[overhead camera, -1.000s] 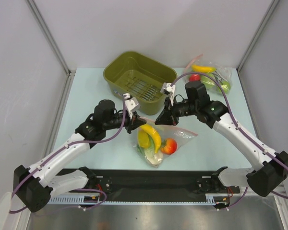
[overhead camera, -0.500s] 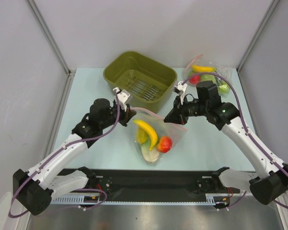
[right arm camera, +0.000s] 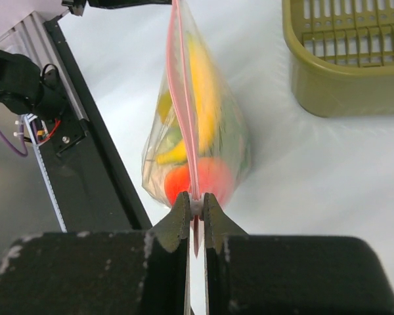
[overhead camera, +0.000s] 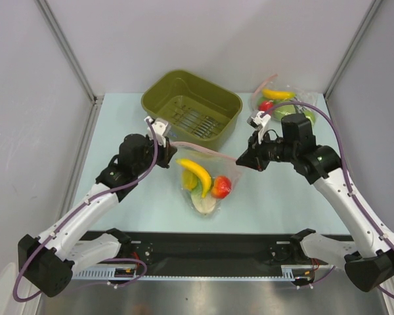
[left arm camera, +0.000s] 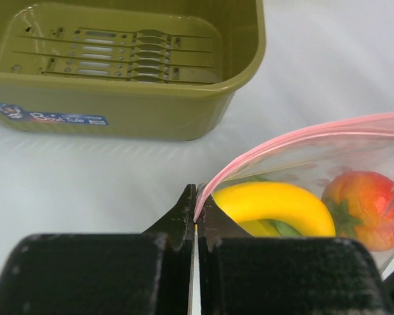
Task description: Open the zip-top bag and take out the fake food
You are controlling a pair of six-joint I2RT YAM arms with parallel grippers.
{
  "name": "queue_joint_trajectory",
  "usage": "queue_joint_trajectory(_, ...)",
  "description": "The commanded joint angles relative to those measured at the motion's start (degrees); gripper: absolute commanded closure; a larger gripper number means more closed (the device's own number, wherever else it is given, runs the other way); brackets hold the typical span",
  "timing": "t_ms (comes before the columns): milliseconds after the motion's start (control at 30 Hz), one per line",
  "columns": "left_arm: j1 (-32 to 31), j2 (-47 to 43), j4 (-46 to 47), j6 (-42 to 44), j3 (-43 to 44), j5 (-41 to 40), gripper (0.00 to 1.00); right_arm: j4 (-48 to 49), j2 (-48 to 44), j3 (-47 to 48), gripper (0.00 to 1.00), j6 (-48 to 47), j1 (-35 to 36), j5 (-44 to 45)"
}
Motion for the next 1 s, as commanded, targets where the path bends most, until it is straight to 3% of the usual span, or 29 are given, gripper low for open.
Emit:
queue_joint_trajectory(0,1.81,-1.57,0.49,-1.07,-0.29,-5.58,1.00,-2.53,-2.23,0.84,1.00,-1.14,-0.51,3.09)
queue_joint_trajectory(300,2.33,-1.92,0.49,-0.81,-0.55,-5.41,1.00,-6.13,-3.81,1.37,1.00,-1.58,-0.60,6.60)
queue_joint_trajectory(433,2.25,-3.24,3.03,1.04,-1.95,3.08,1.00,-7.10,-3.55,2.77,1.00,-1.66,-0.60,6.00)
queue_joint_trajectory(533,2.16,-4.65,4.62,3.24,-2.57,9.68,1.00,-7.80,-2.76,4.44,0.85,-1.58,-0.60,5.47)
queue_joint_trajectory(633,1.90,-5.26,5.76,4.03,-3.01,16.99,1.00,-7.37,-2.06,6.73,0.60,-1.75,-0.60,5.29)
queue_joint_trajectory(767,1.02,-5.26,6.20,5.52,-3.01,24.02,1.00,-6.58,-0.04,9.80,0.52,-2.19,-0.60,4.42)
queue_joint_trajectory(967,-0.56,-5.35,5.50,6.75,-2.92,25.18,1.00,-2.80,3.92,11.74,0.50,-1.67,0.45,1.17)
